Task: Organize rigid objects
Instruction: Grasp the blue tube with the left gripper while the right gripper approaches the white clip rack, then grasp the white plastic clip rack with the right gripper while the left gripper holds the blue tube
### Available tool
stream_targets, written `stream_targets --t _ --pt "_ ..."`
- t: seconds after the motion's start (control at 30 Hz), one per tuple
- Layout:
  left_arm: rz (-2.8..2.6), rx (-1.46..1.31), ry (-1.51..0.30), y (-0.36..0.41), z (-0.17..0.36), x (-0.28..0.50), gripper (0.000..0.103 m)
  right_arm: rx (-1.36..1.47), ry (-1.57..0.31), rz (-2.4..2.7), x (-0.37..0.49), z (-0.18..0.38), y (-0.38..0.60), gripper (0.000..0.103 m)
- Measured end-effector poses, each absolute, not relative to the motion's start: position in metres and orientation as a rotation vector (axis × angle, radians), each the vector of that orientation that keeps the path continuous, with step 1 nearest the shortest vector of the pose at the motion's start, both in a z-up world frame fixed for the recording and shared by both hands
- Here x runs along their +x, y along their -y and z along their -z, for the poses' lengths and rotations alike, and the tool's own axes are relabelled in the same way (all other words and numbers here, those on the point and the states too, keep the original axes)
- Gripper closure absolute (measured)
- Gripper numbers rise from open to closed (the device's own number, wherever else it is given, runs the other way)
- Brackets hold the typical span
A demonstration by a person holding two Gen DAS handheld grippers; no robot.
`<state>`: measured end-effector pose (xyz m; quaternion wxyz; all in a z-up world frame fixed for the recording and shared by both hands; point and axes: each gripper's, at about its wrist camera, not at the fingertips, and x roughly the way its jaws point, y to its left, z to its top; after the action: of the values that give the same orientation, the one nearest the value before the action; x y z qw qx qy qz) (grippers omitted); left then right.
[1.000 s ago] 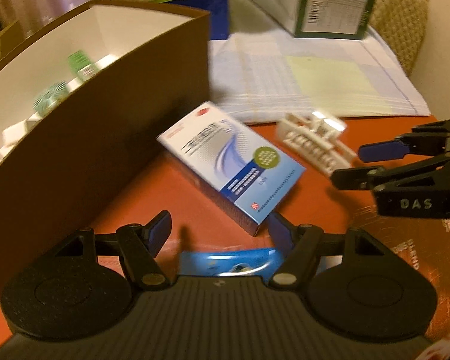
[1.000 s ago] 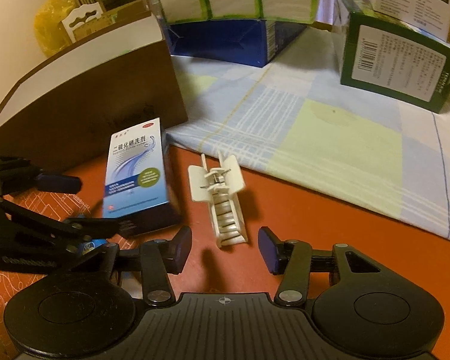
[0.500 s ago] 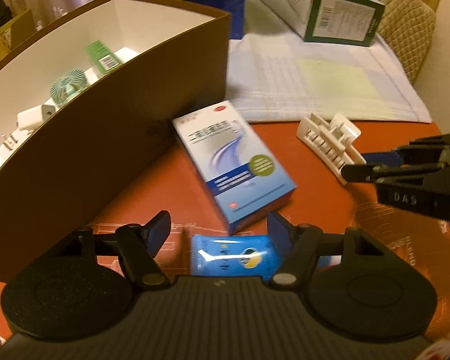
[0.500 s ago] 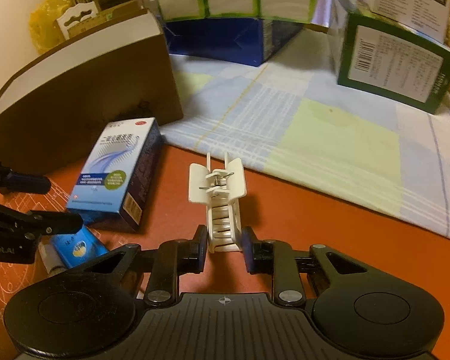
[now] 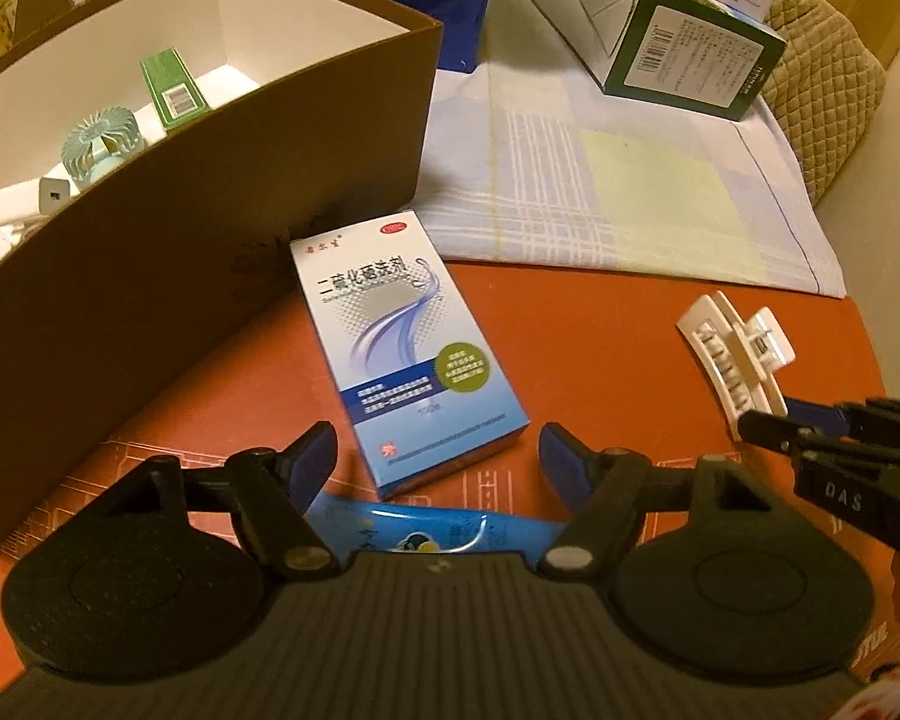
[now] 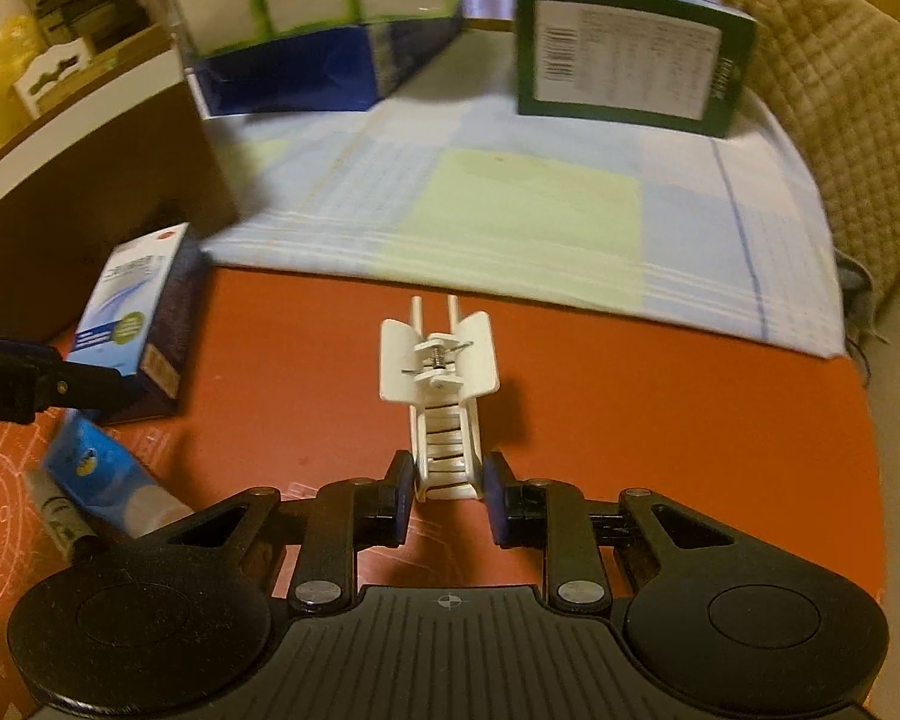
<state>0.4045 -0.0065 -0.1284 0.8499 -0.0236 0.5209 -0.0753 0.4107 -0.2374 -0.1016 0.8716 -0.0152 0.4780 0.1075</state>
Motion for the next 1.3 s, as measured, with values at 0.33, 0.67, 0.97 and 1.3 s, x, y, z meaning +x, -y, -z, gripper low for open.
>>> stream_targets --t 0.33,0.67,0.97,1.3 --pt "0.117 -0.108 -1.145 0.011 0.139 0.423 0.033 -0.020 -1.020 -0.209 0.411 0.104 0.241 0.081" --pt "0.166 -0.046 -1.121 -0.009 0.137 0.410 0.037 -0.019 -1.037 -0.212 0.414 0.105 0.241 0.079" --pt "0.213 0.064 -1.109 -0.024 0.133 0.395 0.041 -0.023 -1.023 -0.218 0.416 0.103 0.241 0.062" --pt "0.193 0.097 -1.092 -0.021 0.126 0.411 0.031 -0.047 -0.986 -0.220 0.434 0.097 0.230 0.059"
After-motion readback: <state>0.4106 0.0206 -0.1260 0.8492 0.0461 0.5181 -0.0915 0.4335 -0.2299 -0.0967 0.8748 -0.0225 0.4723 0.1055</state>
